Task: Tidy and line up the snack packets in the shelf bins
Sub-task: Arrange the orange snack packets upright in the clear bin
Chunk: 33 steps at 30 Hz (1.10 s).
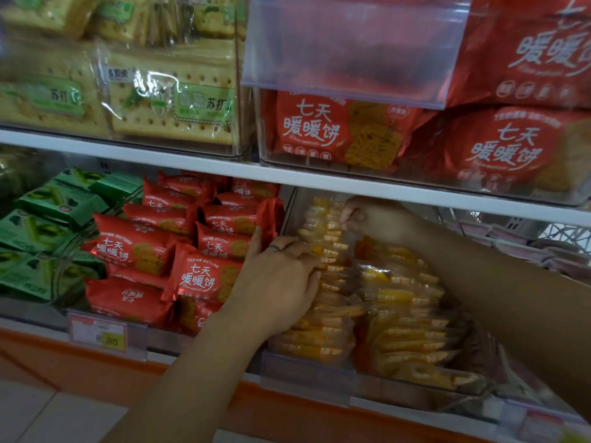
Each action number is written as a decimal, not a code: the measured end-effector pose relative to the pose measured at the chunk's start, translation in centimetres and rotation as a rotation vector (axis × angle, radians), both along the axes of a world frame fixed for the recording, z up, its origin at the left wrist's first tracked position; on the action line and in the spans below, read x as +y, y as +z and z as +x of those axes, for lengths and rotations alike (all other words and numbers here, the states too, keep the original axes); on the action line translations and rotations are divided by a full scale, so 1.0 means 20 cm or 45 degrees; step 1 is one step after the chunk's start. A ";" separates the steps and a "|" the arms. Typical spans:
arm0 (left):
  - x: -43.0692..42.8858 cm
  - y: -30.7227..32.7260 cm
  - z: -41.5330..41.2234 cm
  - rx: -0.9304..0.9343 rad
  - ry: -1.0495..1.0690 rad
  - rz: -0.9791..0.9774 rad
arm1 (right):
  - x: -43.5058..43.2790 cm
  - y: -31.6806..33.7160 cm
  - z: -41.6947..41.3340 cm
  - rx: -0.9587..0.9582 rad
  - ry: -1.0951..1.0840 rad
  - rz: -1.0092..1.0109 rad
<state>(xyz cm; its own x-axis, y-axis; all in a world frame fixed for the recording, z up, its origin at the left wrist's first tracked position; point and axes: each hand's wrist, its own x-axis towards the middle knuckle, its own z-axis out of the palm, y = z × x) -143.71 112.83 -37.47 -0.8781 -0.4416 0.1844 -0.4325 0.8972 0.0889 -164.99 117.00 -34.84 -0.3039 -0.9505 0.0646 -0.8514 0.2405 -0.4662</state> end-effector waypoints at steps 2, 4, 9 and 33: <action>0.00 0.00 0.00 -0.004 0.010 -0.004 | -0.01 -0.01 0.00 0.075 -0.001 0.047; 0.00 0.00 0.00 -0.023 0.014 -0.007 | -0.03 -0.02 0.00 0.127 -0.007 0.072; 0.00 -0.01 0.00 0.022 0.002 -0.003 | -0.10 -0.08 0.01 0.377 0.019 0.229; 0.05 0.06 0.10 0.199 -0.075 0.194 | 0.35 0.11 0.26 0.356 0.145 0.034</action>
